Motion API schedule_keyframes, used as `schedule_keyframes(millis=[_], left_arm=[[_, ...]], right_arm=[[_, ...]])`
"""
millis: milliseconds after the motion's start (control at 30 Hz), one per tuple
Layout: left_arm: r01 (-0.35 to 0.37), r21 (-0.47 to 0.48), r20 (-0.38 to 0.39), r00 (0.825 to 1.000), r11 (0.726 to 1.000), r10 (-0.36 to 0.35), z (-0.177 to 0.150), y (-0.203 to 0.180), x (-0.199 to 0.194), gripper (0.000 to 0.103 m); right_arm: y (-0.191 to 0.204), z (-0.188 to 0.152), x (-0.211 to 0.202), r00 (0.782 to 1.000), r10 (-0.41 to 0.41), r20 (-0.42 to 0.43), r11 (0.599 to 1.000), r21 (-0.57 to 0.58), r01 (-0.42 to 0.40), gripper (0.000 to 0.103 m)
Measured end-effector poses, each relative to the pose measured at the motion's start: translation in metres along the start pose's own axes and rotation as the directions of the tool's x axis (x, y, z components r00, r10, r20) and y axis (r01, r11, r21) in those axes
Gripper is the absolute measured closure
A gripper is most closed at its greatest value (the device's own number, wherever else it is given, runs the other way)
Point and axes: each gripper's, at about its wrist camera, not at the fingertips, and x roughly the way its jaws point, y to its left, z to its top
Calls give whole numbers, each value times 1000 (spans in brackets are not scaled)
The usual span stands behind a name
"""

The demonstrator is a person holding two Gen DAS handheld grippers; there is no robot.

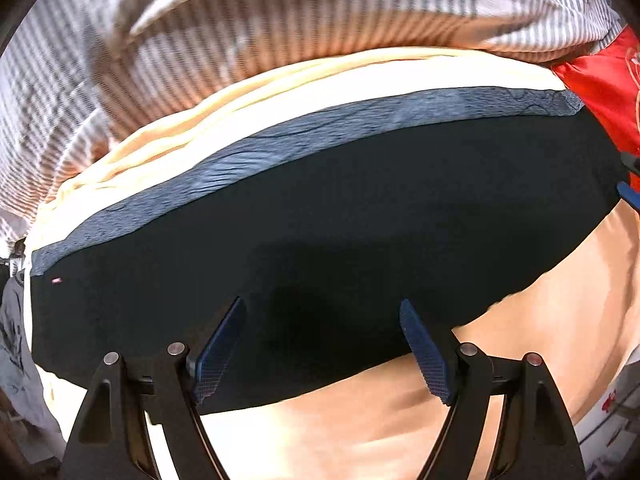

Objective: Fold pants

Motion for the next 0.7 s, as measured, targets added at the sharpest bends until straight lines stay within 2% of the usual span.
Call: schedule_keyframes(millis=[133,233,367,467,533,600,700], left_arm=[[-9,6,-6,1000,1000,9,17,-20,13,23],[-12,9,0,1000,1000,12,29,-27,16,22],[-13,8,37,999,1000,12,38,-54,-2,23],[-18,1,61,998,1000,18,51,-66,-3,23],[-22,-16,59,998,1000,23,61,-73,3,22],[-25,-38,57,998,999,27,48,-80,-9,23],[-18,-73,17,1000,997,20,44,-73,10,22]], right_arm=[[-24,31,-5,998,-47,33,999,9,47,60],[-34,35,-27,989,-105,102,994,27,103,57],[-53,24,-36,999,42,34,995,92,-45,57],[-57,7,-23,990,135,-38,986,106,-131,57],[-59,-1,-11,983,172,-67,980,117,-163,57],[-62,-8,0,975,208,-79,970,146,-195,57],[-72,-14,14,969,234,-73,957,195,-217,57]])
